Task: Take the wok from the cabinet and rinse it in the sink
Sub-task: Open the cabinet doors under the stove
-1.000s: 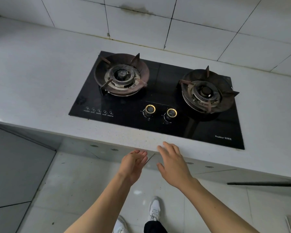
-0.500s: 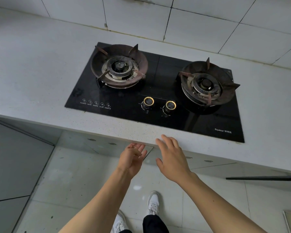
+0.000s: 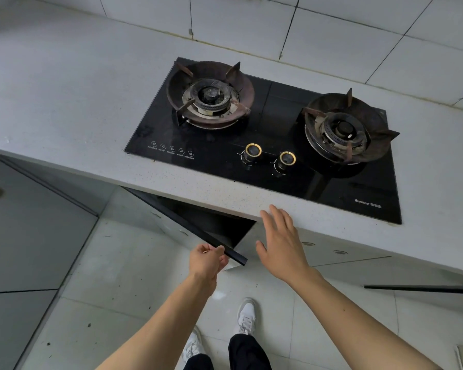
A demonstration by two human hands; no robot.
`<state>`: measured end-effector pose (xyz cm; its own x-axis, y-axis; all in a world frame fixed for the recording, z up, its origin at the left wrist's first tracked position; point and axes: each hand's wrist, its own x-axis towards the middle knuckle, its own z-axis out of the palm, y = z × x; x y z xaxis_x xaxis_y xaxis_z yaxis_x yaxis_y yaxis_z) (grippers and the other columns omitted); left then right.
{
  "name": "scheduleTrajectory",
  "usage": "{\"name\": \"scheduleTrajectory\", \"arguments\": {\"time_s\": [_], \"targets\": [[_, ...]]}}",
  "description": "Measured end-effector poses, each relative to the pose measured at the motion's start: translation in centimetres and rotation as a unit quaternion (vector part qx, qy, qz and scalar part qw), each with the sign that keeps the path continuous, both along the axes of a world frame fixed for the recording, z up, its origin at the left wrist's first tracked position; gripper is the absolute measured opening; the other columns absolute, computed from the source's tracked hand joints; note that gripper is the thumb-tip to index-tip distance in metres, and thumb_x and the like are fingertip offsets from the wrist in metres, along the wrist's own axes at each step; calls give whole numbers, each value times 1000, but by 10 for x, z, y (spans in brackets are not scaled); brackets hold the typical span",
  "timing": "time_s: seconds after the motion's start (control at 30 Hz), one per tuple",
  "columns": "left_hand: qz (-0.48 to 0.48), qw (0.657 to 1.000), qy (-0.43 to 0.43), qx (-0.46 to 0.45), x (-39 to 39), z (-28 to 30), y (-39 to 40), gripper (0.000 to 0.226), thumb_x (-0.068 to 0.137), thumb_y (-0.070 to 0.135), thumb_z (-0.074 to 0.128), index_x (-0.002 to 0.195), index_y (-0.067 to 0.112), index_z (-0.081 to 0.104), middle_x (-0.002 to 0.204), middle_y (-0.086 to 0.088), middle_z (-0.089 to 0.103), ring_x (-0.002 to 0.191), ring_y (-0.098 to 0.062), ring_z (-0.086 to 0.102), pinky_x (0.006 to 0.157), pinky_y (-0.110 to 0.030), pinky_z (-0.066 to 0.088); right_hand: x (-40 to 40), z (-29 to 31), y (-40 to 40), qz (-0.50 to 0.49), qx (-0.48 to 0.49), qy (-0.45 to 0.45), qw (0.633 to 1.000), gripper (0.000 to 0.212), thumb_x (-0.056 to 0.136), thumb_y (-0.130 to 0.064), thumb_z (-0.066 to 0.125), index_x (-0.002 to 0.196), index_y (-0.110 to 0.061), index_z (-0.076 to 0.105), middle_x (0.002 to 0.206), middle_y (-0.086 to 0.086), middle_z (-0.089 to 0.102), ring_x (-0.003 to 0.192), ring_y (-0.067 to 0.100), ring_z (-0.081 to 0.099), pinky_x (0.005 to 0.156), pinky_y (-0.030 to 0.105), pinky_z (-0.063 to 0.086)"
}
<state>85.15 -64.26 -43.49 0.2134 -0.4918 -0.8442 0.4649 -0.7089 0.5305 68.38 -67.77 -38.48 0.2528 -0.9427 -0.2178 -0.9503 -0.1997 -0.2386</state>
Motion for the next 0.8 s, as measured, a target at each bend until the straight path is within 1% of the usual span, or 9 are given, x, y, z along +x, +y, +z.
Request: {"name": "scheduleTrajectory", "arguments": {"time_s": [0.1,0.27,0.43,0.5,0.57,0.63,0.7,0.73,0.8], "targets": [[-28,999,-39,-10,3,1,7,17,92,-1,60,83,8,50,75,-15,55,72,-28,62,79,-38,60,2,4,4,-2,9,-2,1000,72,94,-33,55,152,-13,17,161,10,9,148,28,4,119,39,16],[-46,995,-88,2,7,0,17,29,88,15,71,76,10,46,64,-11,59,61,-21,60,80,-44,60,7,9,9,19,18,0,1000,72,95,-34,52,152,-14,13,161,8,6,148,26,0,120,37,14],[-81,975,-205,12,10,11,36,34,80,21,79,75,12,46,71,-18,66,59,-21,57,60,-37,51,24,8,5,71,17,-1,997,69,94,-32,53,150,-16,16,160,9,7,148,27,2,120,38,16],[-88,962,-257,6,10,11,42,30,76,19,77,76,11,48,75,-17,64,63,-21,55,62,-40,51,34,7,2,93,18,-3,995,69,94,-33,53,150,-17,16,161,8,7,148,27,1,119,39,16],[-88,956,-280,-5,12,13,48,29,75,18,77,88,11,52,77,-5,61,71,-20,56,71,-41,53,44,5,0,115,26,-5,993,70,95,-33,52,151,-19,14,161,7,4,148,25,-1,119,39,17],[-96,947,-307,-22,15,8,54,57,74,23,79,120,13,47,104,-2,60,93,-21,60,86,-39,54,54,4,-2,136,31,-4,990,70,96,-35,50,152,-20,12,161,5,3,148,24,-3,120,40,17],[-139,914,-378,-49,18,3,61,89,75,26,76,147,17,26,144,-2,39,129,-23,43,109,-38,41,63,4,-4,158,29,-1,987,70,96,-35,50,153,-20,12,161,6,3,148,24,-2,120,40,15],[-173,887,-423,-66,20,2,64,93,76,26,73,152,16,19,154,-2,27,138,-23,31,114,-37,34,67,5,-5,167,27,-1,986,70,95,-35,50,153,-19,12,161,6,4,148,25,-1,120,40,14],[-235,830,-500,-81,23,3,70,90,77,23,65,154,13,18,161,-5,16,142,-26,23,114,-36,33,73,7,-8,182,25,-1,983,70,95,-34,50,153,-18,13,161,7,5,148,25,0,119,40,14]]}}
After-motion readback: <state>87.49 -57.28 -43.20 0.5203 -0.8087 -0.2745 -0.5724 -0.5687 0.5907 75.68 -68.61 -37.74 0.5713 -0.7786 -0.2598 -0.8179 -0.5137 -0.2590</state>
